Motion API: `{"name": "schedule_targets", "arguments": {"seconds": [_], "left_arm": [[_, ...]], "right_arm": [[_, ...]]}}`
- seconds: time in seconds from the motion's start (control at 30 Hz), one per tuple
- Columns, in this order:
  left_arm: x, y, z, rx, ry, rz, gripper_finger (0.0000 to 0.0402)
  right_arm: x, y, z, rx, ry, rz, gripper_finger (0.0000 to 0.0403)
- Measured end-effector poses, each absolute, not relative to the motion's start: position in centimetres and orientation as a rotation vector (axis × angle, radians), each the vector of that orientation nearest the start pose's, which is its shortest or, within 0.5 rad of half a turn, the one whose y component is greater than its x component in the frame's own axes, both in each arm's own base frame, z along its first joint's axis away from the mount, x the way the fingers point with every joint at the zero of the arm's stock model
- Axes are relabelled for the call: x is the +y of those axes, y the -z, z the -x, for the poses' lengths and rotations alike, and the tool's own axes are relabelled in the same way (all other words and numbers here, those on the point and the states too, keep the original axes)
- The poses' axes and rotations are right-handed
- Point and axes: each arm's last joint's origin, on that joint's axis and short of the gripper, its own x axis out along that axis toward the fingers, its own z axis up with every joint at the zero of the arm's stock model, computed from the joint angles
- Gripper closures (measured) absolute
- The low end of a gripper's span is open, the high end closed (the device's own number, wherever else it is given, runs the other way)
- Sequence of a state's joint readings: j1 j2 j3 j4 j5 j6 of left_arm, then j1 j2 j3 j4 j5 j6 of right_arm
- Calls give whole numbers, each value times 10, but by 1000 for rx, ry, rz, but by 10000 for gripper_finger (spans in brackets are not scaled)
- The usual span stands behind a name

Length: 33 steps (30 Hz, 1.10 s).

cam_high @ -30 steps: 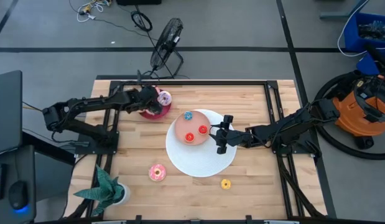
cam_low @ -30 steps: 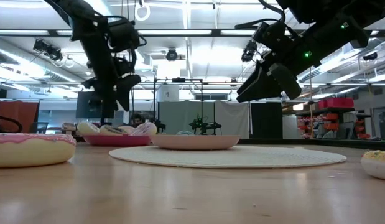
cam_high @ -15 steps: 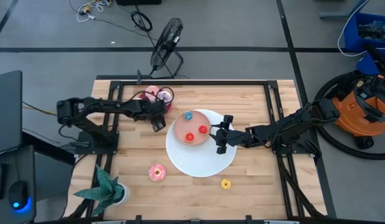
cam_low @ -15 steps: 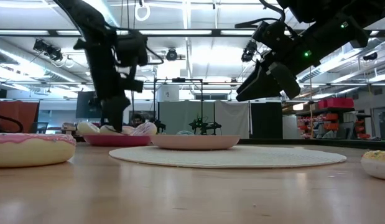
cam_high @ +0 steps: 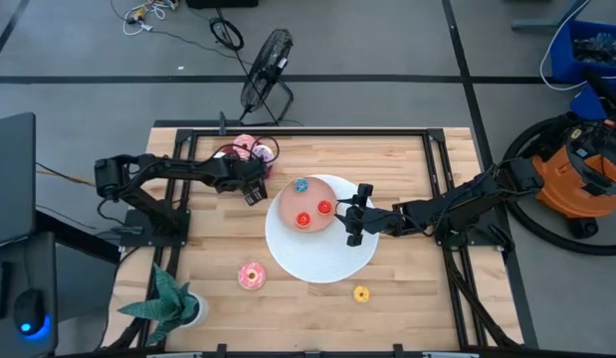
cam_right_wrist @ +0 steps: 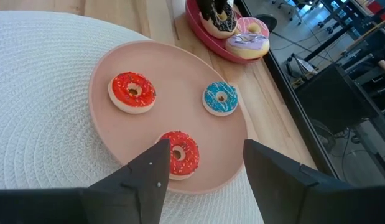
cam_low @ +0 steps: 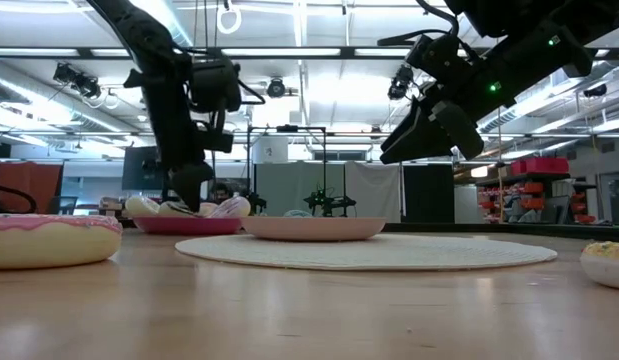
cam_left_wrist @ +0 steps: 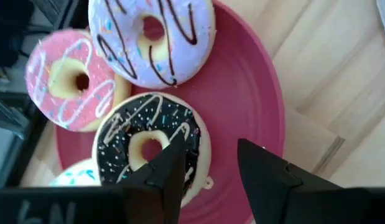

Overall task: Pick & Place donuts
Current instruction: Put the big brown donut on the dark pink plate

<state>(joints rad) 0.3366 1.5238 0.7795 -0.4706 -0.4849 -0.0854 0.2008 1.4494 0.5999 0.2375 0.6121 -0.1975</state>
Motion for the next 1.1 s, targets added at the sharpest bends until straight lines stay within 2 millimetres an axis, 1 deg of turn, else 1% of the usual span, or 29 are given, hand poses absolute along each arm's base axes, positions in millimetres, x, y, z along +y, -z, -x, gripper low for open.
{"name": "schedule_targets", "arguments": {"seconds": [0.1,0.23,0.37,0.5,0.6,0.67,0.83,1.03,1.1], "left_arm": [[96,-159,-243,1209,-804,-79,250],[101,-159,-240,1184,-883,-23,242],[109,-156,-236,1203,-887,38,211],[113,-154,-235,1213,-892,49,175],[114,-153,-235,1227,-866,32,168],[113,-153,-235,1238,-842,21,175],[114,-150,-235,1265,-820,-3,215],[114,-136,-238,1337,-789,-42,246],[115,-135,-238,1340,-792,-40,257]], "right_arm": [[38,-169,-268,606,343,431,191],[38,-169,-268,606,343,431,191],[38,-169,-268,606,343,431,191],[38,-169,-268,606,343,431,191],[37,-169,-268,606,343,431,191],[37,-169,-268,606,343,431,191],[37,-168,-268,608,343,432,191],[37,-168,-267,613,342,434,191],[37,-168,-267,614,342,435,191]]}}
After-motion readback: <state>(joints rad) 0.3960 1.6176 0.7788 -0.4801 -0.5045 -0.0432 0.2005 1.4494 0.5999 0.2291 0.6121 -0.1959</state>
